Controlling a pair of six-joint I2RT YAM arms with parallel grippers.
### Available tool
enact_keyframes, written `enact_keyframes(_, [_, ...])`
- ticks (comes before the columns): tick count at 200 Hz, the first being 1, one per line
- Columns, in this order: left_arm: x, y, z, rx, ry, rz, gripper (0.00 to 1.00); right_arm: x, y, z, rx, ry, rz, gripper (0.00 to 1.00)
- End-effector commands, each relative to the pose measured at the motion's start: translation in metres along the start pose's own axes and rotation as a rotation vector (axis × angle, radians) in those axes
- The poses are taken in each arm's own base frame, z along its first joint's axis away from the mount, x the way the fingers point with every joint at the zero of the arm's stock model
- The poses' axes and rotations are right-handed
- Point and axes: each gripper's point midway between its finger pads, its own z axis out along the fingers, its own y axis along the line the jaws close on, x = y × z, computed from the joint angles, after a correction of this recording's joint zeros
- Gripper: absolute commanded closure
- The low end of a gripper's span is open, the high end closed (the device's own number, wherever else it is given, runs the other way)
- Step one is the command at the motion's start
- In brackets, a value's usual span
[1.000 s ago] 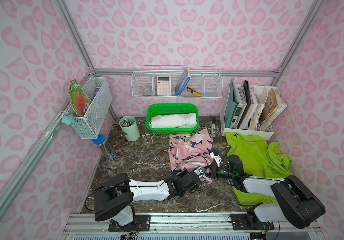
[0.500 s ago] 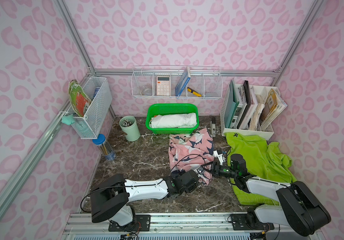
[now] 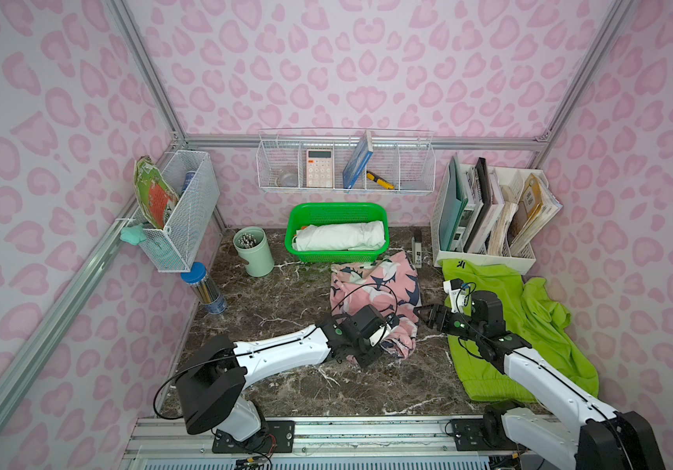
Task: Roll up the shorts
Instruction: Roll the shorts at the center of the board.
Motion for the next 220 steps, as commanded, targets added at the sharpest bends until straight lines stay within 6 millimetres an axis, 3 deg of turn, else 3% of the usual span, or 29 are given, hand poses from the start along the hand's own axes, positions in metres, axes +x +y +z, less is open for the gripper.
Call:
enact_keyframes(1, [0.022,-0.023,-0.002,0.174,0.13,-0.008,1.0,-0.002,-0.016,-0.011,0.144,-0.035,-0.135,0.21])
enact_keyframes(42, [0.029,-0.036,-0.001,0.342,0.245,-0.056,1.0,-0.01,0.007,-0.028,0.18,-0.146,-0.434,0.22])
enact_keyframes(94, [0.022,-0.024,0.001,0.459,0.311,-0.139,1.0,-0.004,0.049,-0.036,0.1,-0.269,-0.701,0.23])
enact_keyframes(121, [0.023,-0.017,0.005,0.527,0.394,-0.172,1.0,0.014,0.065,-0.036,0.056,-0.233,-0.901,0.26])
enact_keyframes(135, [0.032,-0.011,0.012,0.527,0.453,-0.194,1.0,0.022,0.069,-0.037,0.048,-0.214,-0.991,0.22])
enact_keyframes(140, [0.025,-0.007,0.011,0.527,0.443,-0.189,1.0,0.024,0.071,-0.037,0.041,-0.211,-1.023,0.21])
enact_keyframes(178, [0.029,0.003,0.014,0.561,0.477,-0.228,1.0,0.049,0.085,-0.041,-0.03,-0.153,-1.289,0.15])
enact_keyframes(220, [0.034,0.008,0.025,0.592,0.538,-0.256,1.0,0.088,0.079,-0.024,-0.078,-0.024,-1.517,0.11])
